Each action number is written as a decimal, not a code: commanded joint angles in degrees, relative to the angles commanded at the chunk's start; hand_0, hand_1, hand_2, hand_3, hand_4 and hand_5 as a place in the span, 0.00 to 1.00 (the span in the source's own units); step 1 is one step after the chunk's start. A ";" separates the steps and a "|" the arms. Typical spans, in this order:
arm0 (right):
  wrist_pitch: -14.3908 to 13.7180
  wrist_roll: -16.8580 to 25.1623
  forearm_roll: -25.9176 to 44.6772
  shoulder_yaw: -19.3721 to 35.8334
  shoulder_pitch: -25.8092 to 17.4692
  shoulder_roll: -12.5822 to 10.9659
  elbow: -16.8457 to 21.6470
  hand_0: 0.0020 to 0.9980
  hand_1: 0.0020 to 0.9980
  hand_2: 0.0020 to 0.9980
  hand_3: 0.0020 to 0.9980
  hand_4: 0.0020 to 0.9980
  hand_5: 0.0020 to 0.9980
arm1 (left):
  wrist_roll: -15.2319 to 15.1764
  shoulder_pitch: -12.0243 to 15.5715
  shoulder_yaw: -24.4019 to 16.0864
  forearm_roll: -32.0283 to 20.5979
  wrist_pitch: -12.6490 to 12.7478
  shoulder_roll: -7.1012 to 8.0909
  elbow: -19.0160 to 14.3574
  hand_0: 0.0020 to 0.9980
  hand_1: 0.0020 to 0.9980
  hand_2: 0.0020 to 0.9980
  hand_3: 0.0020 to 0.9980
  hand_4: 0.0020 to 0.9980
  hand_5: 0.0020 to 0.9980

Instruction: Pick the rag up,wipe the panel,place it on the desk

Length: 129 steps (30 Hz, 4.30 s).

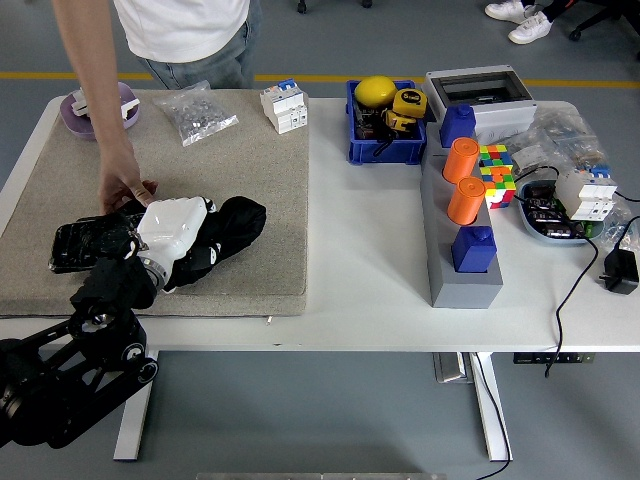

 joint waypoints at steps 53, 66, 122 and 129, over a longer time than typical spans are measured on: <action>-0.03 -0.25 -0.81 1.97 -0.39 -0.17 -0.09 0.78 0.72 0.73 0.69 1.00 0.73 | -0.29 11.46 -25.84 1.27 1.40 6.04 6.96 0.22 0.18 0.50 0.49 0.20 0.00; -0.20 -0.38 -1.04 2.09 -0.19 -0.25 -0.06 0.78 0.72 0.73 0.69 1.00 0.73 | -2.01 12.33 -30.85 -0.30 3.33 7.63 11.68 0.22 0.18 0.51 0.49 0.22 0.00; -0.57 -0.46 -1.28 2.16 0.74 -0.07 -0.21 0.79 0.72 0.72 0.69 1.00 0.73 | -20.24 3.82 -23.04 -11.85 0.90 11.57 26.15 0.71 0.85 0.85 0.82 0.88 0.03; -0.58 -0.43 -1.39 2.40 0.69 -0.01 -0.21 0.79 0.72 0.72 0.69 1.00 0.73 | -21.35 5.56 -25.84 -13.76 0.79 12.19 23.32 0.70 0.84 0.85 0.84 0.90 0.06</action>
